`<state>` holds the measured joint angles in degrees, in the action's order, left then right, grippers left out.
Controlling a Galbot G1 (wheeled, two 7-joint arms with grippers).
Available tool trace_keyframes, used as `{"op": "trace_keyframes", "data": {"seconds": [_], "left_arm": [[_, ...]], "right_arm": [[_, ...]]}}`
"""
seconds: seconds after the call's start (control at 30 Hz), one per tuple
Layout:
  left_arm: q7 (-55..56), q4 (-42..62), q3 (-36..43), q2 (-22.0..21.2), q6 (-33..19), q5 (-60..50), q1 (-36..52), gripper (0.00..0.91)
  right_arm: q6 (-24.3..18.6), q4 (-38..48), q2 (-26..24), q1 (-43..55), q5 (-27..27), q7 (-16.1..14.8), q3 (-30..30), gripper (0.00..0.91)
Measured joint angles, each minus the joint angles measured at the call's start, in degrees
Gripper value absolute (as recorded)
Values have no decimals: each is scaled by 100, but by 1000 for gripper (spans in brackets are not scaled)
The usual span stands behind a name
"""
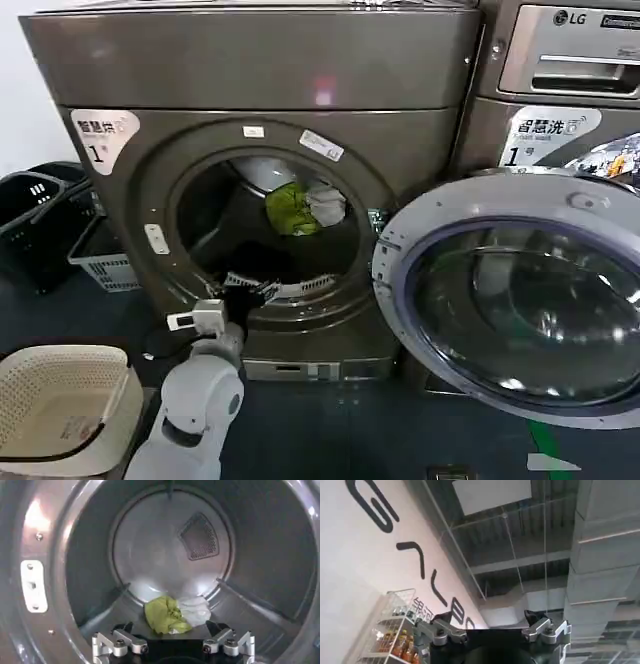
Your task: Grasp the clothes from the dryer.
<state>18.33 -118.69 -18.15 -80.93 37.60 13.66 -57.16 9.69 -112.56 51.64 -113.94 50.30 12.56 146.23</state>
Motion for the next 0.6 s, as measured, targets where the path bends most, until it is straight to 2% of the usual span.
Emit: {"op": "trace_keyframes", "data": {"seconds": [0.6], "left_arm": [[-5,103,8,-2,-21,1,105,907]], "right_arm": [[15,8,-12,-22,0,0,16,907]]}}
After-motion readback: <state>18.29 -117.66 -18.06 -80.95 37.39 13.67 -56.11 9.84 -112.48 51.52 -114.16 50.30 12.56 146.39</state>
